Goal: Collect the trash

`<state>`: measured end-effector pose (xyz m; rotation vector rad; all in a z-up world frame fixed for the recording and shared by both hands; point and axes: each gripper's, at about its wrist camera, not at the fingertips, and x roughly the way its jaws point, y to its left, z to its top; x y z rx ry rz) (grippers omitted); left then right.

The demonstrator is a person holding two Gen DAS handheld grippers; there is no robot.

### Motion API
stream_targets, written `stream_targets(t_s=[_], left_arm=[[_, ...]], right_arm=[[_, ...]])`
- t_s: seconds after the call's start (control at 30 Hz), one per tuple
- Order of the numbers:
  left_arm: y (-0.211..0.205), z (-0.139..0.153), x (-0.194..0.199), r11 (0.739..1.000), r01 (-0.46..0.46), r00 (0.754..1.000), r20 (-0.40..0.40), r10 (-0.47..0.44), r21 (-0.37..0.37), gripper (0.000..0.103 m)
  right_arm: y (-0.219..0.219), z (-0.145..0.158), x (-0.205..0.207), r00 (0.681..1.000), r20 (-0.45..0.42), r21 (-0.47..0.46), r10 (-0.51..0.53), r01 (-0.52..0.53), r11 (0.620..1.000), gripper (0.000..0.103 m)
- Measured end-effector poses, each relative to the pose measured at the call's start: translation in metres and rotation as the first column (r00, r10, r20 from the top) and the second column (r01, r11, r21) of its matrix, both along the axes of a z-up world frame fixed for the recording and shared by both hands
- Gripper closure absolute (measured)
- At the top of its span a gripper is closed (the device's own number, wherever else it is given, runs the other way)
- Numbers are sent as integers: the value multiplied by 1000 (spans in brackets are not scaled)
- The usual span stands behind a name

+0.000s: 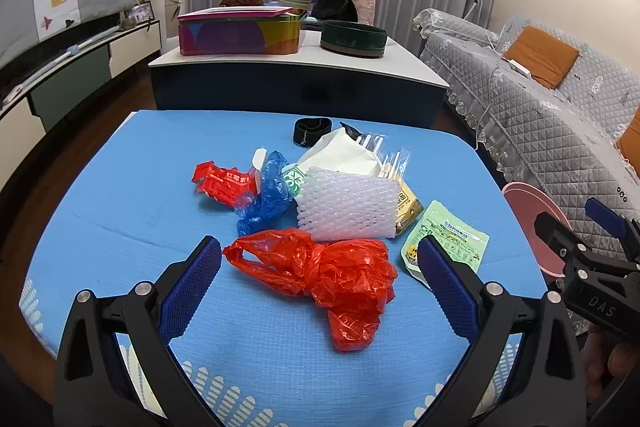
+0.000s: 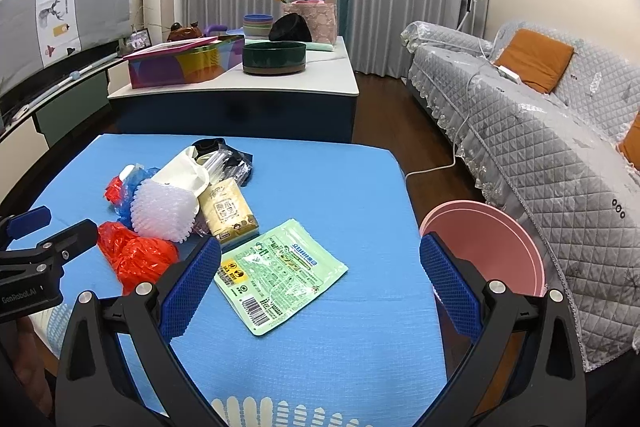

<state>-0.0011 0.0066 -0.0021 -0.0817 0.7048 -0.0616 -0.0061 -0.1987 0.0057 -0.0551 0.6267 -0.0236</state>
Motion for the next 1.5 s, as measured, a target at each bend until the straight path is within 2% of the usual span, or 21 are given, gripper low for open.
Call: stream_targets(t_s=[1.0,1.13,1.37,1.5], left_arm=[[1,2,-2,1000,-5,1000,19,5,1,8],[1,2,-3,1000,-6,1000,20,6,1,8],[1,2,-3,1000,-8,1000,21,8,3,8],[3,5,-3,999,-51,997,50,50,13,11]], right_arm=[[0,0,-2,1000,6,-1,-6,6,1000,7],[0,0,-2,1000,9,-4,-8,8,1000,10],[-1,1,-3,1000,22,-2,-11,11,1000,11],[-2,4,-3,999,31,10,-14,13,1000,17]])
